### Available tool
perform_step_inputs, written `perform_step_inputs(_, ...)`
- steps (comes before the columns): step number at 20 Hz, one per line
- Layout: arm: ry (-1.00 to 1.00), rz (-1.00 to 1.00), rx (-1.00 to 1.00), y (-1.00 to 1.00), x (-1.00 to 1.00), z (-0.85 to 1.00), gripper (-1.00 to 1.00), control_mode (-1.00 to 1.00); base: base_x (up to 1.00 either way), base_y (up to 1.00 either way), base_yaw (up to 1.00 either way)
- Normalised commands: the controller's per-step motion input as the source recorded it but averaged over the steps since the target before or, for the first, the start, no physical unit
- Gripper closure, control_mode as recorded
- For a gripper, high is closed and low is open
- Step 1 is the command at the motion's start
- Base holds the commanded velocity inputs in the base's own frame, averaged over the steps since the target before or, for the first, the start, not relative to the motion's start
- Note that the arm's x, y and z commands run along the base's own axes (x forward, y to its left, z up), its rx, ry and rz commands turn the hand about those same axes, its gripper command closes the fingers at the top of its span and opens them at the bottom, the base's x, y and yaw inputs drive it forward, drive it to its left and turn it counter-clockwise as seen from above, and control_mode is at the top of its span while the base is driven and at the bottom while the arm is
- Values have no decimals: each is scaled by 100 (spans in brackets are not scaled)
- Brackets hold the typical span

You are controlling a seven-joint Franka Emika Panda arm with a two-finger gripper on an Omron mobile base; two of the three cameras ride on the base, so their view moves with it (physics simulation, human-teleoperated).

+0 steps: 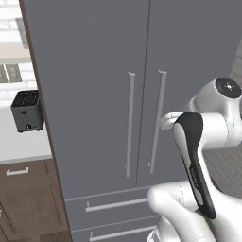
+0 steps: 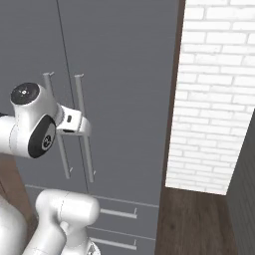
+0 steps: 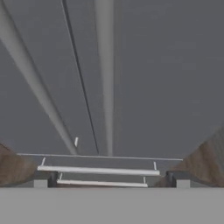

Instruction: Take the strawberry from the fridge and place it on top of the pancake, located on the dining counter.

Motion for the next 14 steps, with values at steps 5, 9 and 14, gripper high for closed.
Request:
perform_step_inputs(5,-6,-3,0,4,-19,6,-100,100,-36,8,-3)
perform_step_inputs(9,0,0,0,0,0,0,-100,100,-47,27,-2)
perform_step_inputs(14,0,0,0,0,0,0,-100,100,-32,54,0)
